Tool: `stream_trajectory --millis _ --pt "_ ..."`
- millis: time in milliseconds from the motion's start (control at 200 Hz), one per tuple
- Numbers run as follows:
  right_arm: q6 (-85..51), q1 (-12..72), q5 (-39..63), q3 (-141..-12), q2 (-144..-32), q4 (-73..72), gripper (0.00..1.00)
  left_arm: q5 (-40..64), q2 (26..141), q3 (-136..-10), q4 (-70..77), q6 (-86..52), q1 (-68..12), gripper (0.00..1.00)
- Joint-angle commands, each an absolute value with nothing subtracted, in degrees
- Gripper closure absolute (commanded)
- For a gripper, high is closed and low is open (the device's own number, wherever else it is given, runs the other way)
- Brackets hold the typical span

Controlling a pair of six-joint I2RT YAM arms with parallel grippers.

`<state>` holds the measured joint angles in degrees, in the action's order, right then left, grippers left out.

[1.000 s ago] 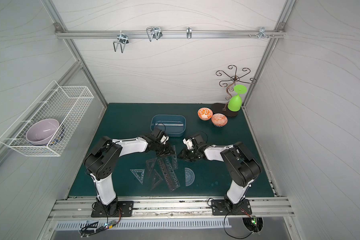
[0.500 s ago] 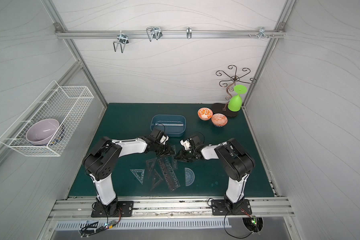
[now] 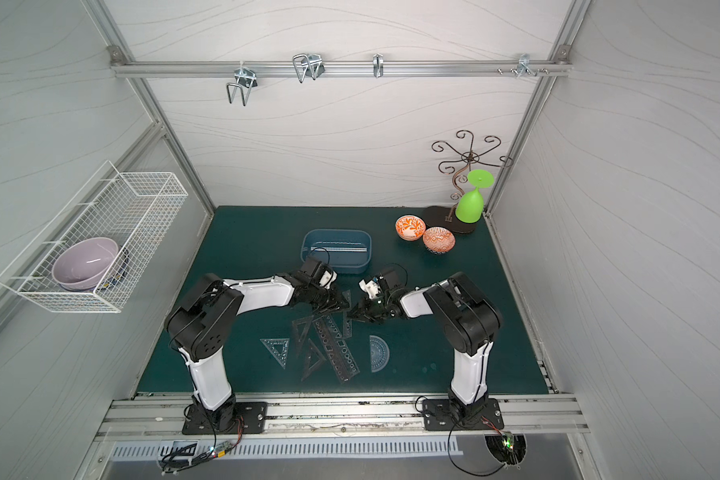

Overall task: Put the scattered rulers into the storage box
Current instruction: Pick up the ruler from the center of the board.

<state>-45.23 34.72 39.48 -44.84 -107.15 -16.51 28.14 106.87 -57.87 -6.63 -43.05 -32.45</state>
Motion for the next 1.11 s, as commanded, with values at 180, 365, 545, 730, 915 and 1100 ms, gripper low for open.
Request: stream_trajectory --millis 180,365,545,730,915,1100 --pt "-47.6 31.7 38.4 -41.8 -97.5 -19.7 1.0 32.0 94.1 -57.3 -10.7 -42.4 -28.2 0.47" --pt "-51.0 29.4 35.4 -41.0 -87.7 -22.6 1.0 42.1 86.8 -52.6 -0.9 -44.8 -24.5 0.34" --pt "-55.0 29.3 33.2 -42.3 -83.7 -26.8 1.0 49.9 87.3 -49.0 15.6 -52.5 -24.3 0.31" --pt "-57.0 30.3 32.0 -43.9 -82.4 -28.2 1.0 52.9 89.9 -47.9 27.5 -59.0 -24.5 0.31" --pt "-57.5 31.7 31.0 -45.0 -82.4 -28.3 1.0 54.9 92.3 -46.5 38.0 -64.8 -25.6 0.35" --pt "-57.8 32.1 30.3 -45.2 -82.6 -28.7 1.0 55.4 93.0 -45.4 40.7 -66.3 -25.8 0.54"
